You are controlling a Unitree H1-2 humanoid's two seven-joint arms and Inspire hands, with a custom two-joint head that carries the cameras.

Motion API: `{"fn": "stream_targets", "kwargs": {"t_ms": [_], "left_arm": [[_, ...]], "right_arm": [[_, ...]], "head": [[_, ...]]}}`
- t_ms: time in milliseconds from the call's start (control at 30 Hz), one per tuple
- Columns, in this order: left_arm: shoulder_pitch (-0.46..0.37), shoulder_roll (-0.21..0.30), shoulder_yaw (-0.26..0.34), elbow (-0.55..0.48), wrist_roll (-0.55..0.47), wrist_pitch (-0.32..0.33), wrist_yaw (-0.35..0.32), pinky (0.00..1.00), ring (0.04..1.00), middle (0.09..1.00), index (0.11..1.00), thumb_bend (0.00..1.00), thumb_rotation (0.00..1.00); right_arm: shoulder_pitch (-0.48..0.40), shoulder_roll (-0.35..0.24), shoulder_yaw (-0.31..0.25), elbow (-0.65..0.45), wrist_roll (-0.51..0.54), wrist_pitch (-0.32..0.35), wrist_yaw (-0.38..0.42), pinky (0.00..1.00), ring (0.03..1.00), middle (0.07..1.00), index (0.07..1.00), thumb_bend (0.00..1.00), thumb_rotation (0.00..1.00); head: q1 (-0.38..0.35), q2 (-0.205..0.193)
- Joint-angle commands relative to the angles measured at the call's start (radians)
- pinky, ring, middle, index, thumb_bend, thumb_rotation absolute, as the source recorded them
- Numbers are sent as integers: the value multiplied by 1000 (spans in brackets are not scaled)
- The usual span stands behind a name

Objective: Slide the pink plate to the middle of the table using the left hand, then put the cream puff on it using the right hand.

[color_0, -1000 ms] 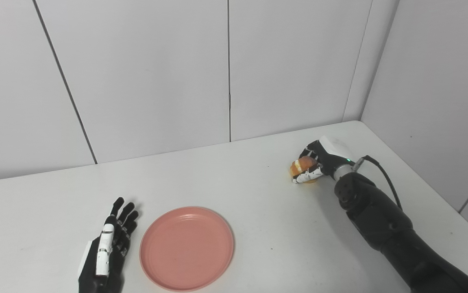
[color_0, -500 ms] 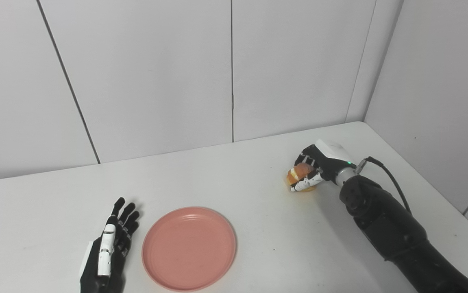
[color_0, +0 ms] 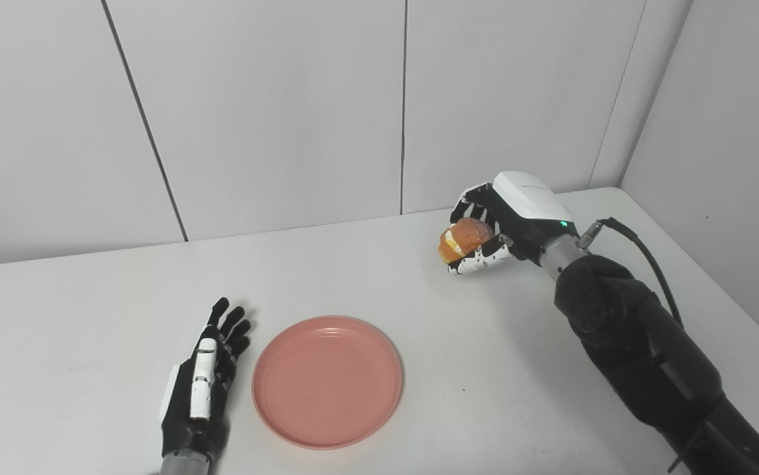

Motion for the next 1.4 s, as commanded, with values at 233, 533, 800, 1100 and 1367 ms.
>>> {"fn": "stream_targets", "kwargs": {"t_ms": [233, 533, 800, 1100, 1367], "left_arm": [[51, -59, -36, 51, 44, 65, 46, 914, 905, 917, 915, 374, 1000], [44, -92, -62, 48, 81, 38, 74, 923, 926, 935, 934, 356, 1000], [36, -114, -64, 58, 100, 21, 92, 925, 917, 927, 925, 379, 1000], [36, -129, -69, 42, 126, 35, 119, 905, 909, 922, 920, 378, 1000], [35, -133, -69, 34, 134, 39, 127, 890, 899, 915, 915, 375, 1000]], "right_arm": [[-56, 105, 49, -75, -10, -48, 41, 291, 367, 447, 487, 500, 136], [-52, 204, 130, 3, -27, -74, 42, 282, 364, 453, 489, 501, 142], [-46, 255, 183, 52, -45, -79, 46, 297, 387, 467, 490, 501, 141], [-41, 301, 212, 141, -35, -107, 36, 305, 394, 470, 489, 500, 143], [-26, 309, 239, 175, -42, -124, 27, 272, 361, 445, 489, 500, 141]], "head": [[115, 33], [184, 69], [217, 82], [234, 94], [234, 102]]}}
